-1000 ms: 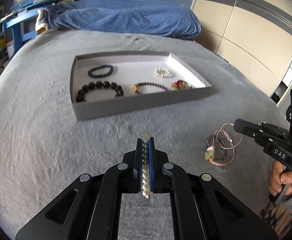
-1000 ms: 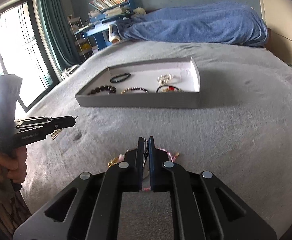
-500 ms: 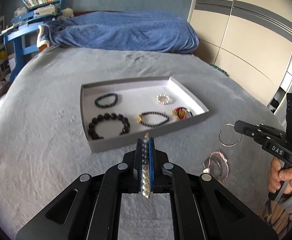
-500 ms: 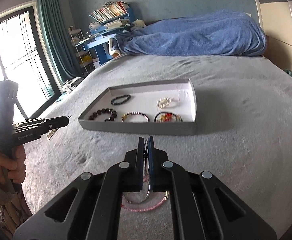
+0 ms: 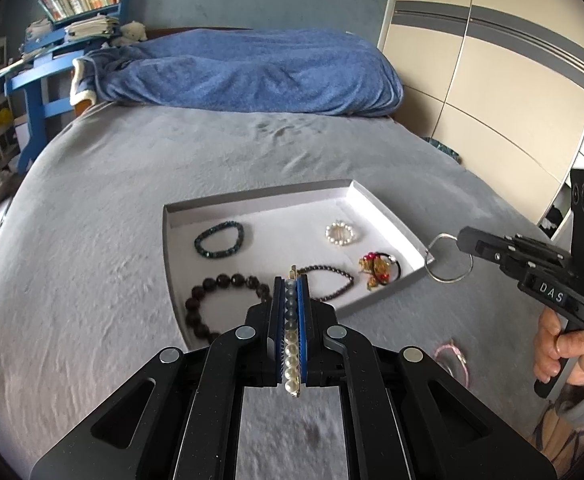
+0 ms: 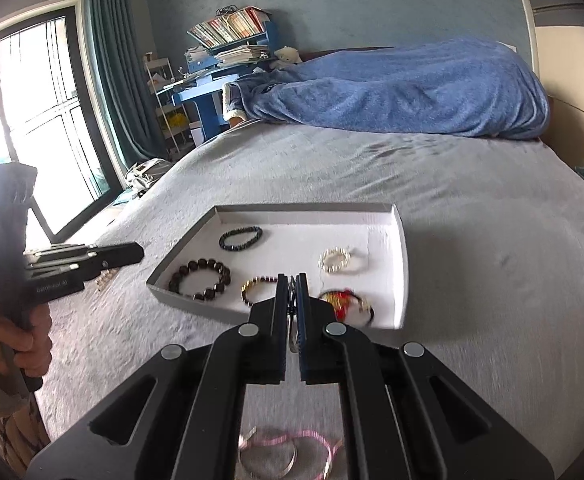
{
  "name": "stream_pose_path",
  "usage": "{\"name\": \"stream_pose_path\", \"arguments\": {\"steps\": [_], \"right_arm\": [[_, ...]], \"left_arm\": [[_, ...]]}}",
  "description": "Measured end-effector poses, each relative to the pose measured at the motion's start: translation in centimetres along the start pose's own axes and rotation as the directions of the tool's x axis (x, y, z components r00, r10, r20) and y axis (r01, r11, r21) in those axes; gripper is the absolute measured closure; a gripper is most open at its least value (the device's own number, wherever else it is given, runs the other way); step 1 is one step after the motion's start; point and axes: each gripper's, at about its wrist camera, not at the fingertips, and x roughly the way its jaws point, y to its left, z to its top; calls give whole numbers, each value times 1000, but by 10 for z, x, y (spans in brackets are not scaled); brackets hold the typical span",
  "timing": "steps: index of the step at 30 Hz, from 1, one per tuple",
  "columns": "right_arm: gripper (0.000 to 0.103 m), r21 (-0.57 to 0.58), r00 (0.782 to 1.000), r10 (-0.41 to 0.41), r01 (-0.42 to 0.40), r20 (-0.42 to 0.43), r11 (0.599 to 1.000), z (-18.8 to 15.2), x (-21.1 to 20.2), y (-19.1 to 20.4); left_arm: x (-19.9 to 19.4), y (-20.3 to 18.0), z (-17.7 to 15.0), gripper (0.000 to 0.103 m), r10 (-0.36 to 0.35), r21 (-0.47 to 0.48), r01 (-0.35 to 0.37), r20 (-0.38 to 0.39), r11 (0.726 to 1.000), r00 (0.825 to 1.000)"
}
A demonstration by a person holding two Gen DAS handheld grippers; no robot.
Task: Organize jewelry
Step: 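Lower both held items into the grey box tray and open both tools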
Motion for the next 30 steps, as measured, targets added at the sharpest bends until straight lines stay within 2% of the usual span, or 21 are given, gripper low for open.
{"name": "stream_pose_path", "arguments": {"steps": [8,16,22,30], "right_arm": [[99,5,1000,24,-24,-18,1000,41,48,0],[99,18,995,41,-40,-93,999,67,106,-3],[99,26,984,44,-41,-172,999,69,144,-4],[99,42,959,-4,17,-283,999,57,175,-20]], "left_arm": [[38,5,31,97,20,8,-20,-20,1000,1000],[91,4,53,97,27,22,-25,-71,999,997],[124,1,59,97,34,38,-30,-108,999,994],[153,3,52,97,71,61,-60,-190,996,979]]}}
